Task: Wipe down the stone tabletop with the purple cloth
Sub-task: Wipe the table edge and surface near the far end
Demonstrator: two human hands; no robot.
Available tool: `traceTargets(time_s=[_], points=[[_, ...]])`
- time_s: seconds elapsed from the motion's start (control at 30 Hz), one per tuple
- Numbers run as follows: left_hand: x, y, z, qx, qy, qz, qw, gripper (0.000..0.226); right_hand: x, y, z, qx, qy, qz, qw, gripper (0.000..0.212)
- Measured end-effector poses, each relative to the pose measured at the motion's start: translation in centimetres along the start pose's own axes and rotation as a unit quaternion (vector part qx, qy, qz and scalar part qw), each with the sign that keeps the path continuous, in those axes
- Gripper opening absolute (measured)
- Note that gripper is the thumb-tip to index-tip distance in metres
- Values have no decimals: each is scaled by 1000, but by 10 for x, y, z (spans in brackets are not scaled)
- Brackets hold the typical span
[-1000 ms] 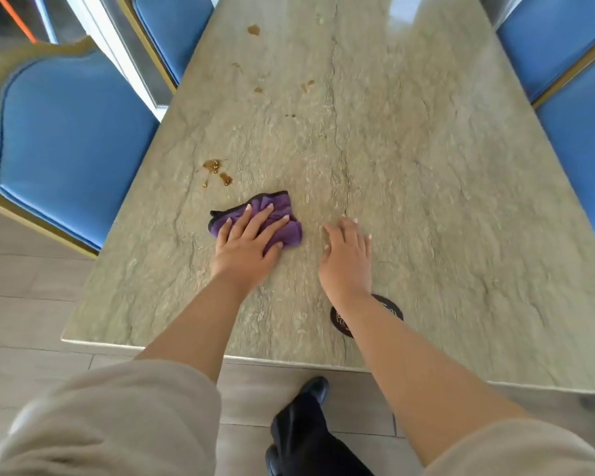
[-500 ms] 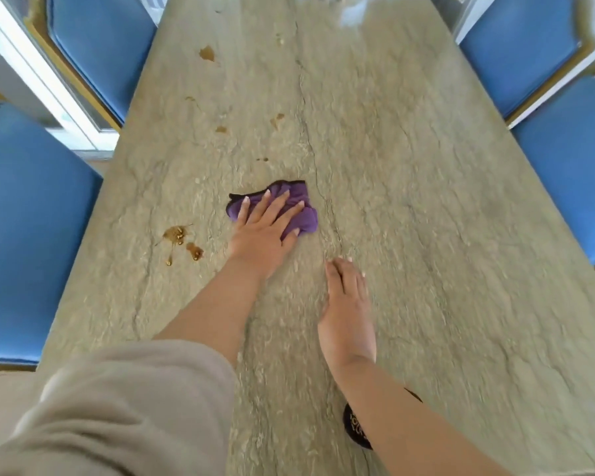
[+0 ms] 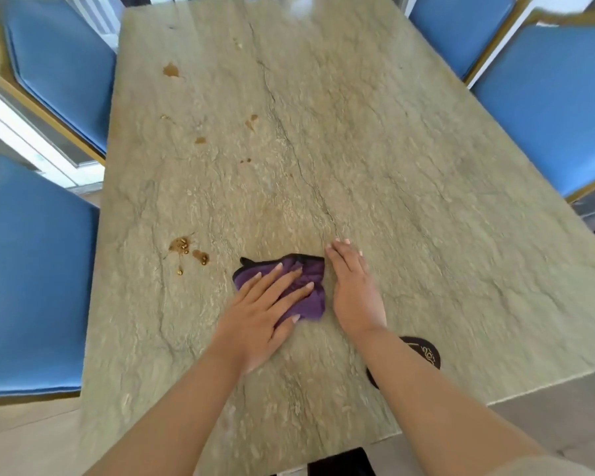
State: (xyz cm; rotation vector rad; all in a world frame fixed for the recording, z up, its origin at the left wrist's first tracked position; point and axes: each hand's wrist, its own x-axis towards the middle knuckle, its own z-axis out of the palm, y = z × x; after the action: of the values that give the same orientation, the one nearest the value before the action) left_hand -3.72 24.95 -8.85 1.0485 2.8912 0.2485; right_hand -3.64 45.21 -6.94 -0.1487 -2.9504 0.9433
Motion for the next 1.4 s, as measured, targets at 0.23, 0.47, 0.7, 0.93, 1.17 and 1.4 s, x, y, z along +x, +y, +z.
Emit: traceTargets(time_s=[0.23, 0.47, 0.7, 0.93, 1.17, 1.4], points=[[65, -9, -1, -13, 28, -77, 997, 53, -62, -13, 12, -31, 48, 73, 996, 51], [-105, 14, -2, -34, -16, 129, 991, 50, -128, -46, 43, -1, 160, 170, 972, 48], [-83, -52, -13, -5, -41, 219, 975, 49, -144, -67, 66, -70, 176, 191, 963, 59], [-28, -19, -6, -3, 19, 75, 997, 51, -148, -66, 62, -45, 172, 189, 966, 54], [-134, -40, -20, -86, -58, 268, 958, 52, -168, -97, 65, 110, 201, 228, 946, 46], [-128, -107, -32, -154, -60, -36, 986, 55, -167, -169, 118, -148, 54, 156, 975, 64]])
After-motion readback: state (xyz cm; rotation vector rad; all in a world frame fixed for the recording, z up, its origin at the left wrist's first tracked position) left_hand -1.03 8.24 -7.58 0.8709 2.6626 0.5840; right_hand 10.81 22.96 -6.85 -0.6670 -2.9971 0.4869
